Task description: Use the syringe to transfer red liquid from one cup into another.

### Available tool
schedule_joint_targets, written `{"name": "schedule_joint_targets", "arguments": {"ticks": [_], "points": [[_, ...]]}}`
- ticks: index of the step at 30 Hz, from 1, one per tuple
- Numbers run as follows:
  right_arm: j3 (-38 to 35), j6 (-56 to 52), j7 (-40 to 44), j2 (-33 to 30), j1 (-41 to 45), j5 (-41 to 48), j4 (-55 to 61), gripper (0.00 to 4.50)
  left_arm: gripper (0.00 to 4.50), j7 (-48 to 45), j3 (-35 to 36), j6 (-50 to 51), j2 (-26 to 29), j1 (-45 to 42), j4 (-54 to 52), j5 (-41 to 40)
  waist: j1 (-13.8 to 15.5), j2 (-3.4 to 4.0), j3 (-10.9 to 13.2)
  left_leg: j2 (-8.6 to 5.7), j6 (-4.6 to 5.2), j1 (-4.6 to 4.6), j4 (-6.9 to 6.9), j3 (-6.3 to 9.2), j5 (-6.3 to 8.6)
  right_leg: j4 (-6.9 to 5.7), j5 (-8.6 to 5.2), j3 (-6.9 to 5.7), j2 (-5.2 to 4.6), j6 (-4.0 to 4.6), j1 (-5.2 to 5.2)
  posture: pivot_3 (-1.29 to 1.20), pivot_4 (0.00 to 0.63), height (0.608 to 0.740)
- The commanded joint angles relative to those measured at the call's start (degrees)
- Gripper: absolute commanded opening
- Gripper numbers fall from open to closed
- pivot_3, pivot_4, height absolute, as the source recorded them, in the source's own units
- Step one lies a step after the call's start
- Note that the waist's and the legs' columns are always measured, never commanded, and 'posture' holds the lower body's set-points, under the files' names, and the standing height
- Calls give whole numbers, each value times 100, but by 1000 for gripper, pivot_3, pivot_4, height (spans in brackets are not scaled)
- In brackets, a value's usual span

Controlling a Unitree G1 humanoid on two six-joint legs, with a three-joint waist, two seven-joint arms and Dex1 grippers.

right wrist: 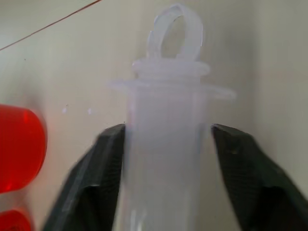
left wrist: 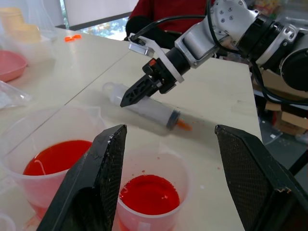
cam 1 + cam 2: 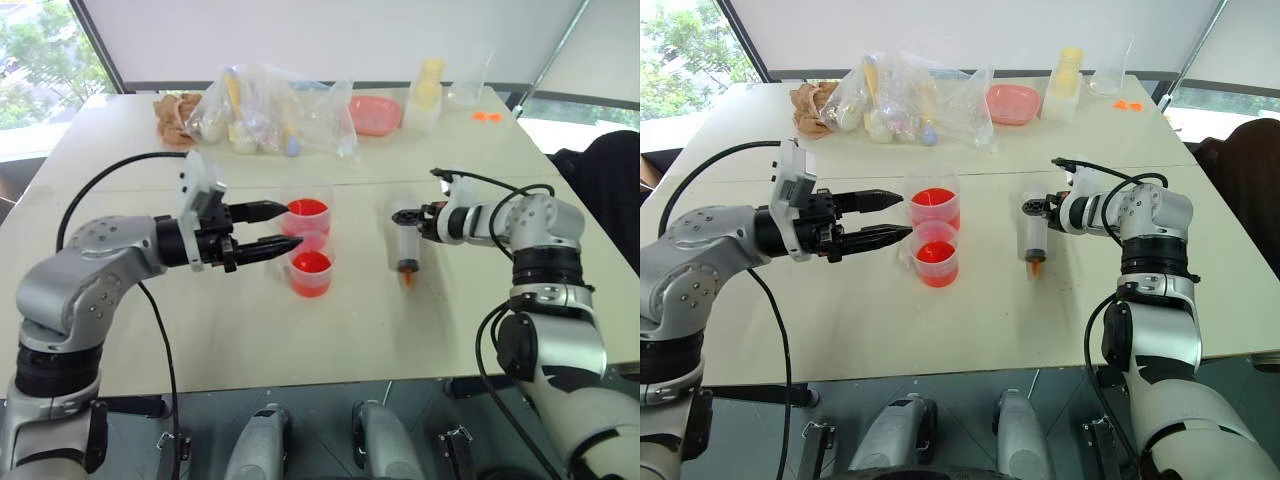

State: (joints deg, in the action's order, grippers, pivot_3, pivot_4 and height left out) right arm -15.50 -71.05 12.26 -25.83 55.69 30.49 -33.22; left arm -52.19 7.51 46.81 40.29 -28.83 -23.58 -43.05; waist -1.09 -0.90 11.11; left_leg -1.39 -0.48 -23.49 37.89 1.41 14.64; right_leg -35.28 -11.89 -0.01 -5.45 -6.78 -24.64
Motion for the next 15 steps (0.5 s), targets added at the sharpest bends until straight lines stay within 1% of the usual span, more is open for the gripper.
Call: {"name": "schedule_joint_targets", "arguments": {"ticks": [1,6,8,10,12,15], "points": [[-98,157,34,-37,36,-112,-9,4434,3105,34,49,-91,29,10,-169,-107,1,0,0,0,0,0,0,0,0,0,0,0,0,0,0,0,150,740],[-53,87,213,-159,8,-160,260,4434,3105,45,56,-87,35,32,-130,-132,5,0,0,0,0,1,0,0,0,3,0,-1,0,0,2,0,150,740],[82,25,625,-376,-140,-45,739,4434,3105,26,76,-105,83,46,-58,-94,17,0,0,0,0,1,0,1,0,3,0,-1,0,0,2,0,150,740],[94,-94,1193,-657,-346,258,1384,4434,3105,55,147,-74,116,81,21,-99,32,2,1,0,1,-2,0,3,1,7,0,-3,0,0,2,0,150,740],[-109,-325,1669,-916,-550,681,1966,4434,3105,53,210,-40,173,187,50,-123,27,3,2,0,4,-2,0,2,2,9,0,-2,-1,-1,3,0,150,740],[-748,-818,1972,-1137,-822,1271,2395,4434,3105,117,283,-45,247,423,86,-95,15,2,1,3,7,0,0,5,4,9,-1,-2,1,-1,3,0,150,740]]}}
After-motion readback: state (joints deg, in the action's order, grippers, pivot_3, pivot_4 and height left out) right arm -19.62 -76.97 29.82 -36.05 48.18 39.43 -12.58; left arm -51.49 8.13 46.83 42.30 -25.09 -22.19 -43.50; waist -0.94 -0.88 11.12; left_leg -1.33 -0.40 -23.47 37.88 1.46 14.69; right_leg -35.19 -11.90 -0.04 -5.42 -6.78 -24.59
